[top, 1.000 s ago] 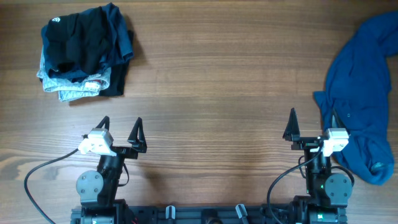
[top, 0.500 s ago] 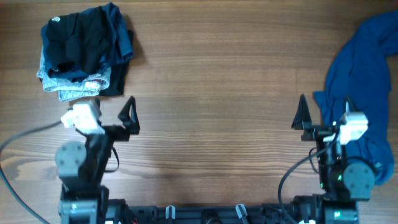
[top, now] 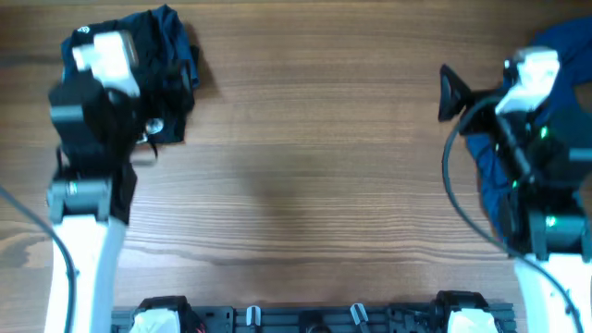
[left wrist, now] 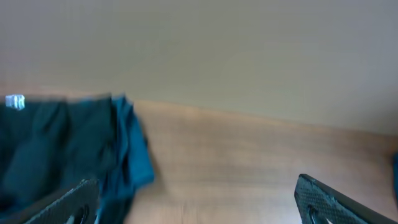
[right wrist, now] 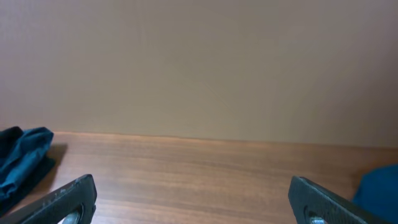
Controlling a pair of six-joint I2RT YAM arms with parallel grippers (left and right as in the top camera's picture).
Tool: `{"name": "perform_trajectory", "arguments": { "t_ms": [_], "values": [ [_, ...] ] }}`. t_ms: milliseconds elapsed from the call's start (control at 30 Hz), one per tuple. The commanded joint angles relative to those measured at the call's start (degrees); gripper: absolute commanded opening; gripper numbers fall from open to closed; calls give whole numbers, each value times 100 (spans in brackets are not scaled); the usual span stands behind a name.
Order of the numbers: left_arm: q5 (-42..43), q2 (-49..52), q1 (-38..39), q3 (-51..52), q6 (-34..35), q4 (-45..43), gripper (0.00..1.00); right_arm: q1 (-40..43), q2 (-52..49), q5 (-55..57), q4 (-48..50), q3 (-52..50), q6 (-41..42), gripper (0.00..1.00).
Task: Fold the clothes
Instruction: 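Reach the right gripper to the blue shirt and grasp it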
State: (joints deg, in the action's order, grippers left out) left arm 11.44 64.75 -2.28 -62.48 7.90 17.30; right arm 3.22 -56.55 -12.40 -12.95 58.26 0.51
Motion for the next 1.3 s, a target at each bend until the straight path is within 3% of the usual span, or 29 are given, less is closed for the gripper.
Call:
{"name": "perform_trajectory", "arguments": {
  "t_ms": [0, 233, 433, 667, 867, 1000, 1267],
  "values": [
    [-13, 979, 31, -1447, -474, -22, 100, 22, -389, -269, -177, 551, -323, 100],
    [-229, 2168, 31, -3530, -870, 63, 100, 24, -599, -245, -295, 828, -503, 100],
    [-396, 2625, 33, -4758, -874, 1567, 100, 24, -667, -247, -874, 1075, -457, 100],
    [70, 2660, 413, -4782, -876, 3724, 100, 24, -1185, -249, -2601, 2647, -463, 100],
    [363, 2857, 767, -4734, -876, 4505, 100, 24, -2096, -22, -4341, 3582, -837, 100],
    [422, 3084, 872, -4728, -874, 4778, 100, 24, -2496, 52, -4669, 3580, -1449, 100],
    [1123, 3600, 883, -4728, -874, 4850, 100, 24, -2813, 170, -4457, 3580, -1156, 100]
  ]
}}
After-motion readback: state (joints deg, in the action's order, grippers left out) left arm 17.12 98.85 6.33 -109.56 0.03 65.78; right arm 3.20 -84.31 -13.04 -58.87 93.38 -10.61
